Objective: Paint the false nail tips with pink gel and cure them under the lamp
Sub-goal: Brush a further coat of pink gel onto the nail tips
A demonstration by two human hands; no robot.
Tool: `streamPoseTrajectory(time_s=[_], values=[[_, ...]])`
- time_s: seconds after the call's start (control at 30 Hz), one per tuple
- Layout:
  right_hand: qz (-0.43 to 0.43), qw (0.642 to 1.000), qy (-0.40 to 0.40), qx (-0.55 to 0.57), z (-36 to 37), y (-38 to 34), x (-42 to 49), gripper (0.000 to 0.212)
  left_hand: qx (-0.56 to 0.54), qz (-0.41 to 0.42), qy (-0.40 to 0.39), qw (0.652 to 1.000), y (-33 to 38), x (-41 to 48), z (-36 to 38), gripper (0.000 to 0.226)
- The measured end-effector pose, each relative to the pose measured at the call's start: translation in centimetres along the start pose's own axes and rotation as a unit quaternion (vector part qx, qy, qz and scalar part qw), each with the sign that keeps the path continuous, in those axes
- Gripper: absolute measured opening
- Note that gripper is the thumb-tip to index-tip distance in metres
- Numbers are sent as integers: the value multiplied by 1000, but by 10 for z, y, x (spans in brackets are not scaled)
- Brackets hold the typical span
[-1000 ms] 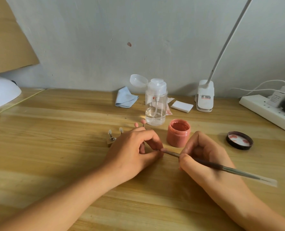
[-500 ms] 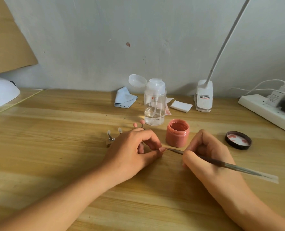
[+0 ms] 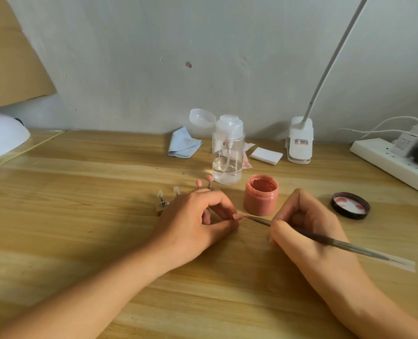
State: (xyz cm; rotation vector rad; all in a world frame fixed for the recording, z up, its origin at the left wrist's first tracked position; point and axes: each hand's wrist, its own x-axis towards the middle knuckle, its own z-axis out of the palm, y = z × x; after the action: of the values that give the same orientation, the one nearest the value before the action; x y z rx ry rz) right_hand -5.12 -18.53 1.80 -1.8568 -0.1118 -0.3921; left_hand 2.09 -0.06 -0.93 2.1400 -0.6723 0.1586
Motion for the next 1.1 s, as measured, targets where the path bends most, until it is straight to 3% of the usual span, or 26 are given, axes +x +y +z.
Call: streamPoseTrajectory(time_s=[0.23,0.5,1.1], values=[[-5,1000,-9,-16,0,4,0,11,-1,-10,-3,1000,-1,1,0,13],[-2,1000,1,-14,1,2,-1,24,-2,-18,-7,1000,0,1,0,9],[0,1000,-7,-11,0,4,0,19,1,-15,-7,1000,2,0,0,9]])
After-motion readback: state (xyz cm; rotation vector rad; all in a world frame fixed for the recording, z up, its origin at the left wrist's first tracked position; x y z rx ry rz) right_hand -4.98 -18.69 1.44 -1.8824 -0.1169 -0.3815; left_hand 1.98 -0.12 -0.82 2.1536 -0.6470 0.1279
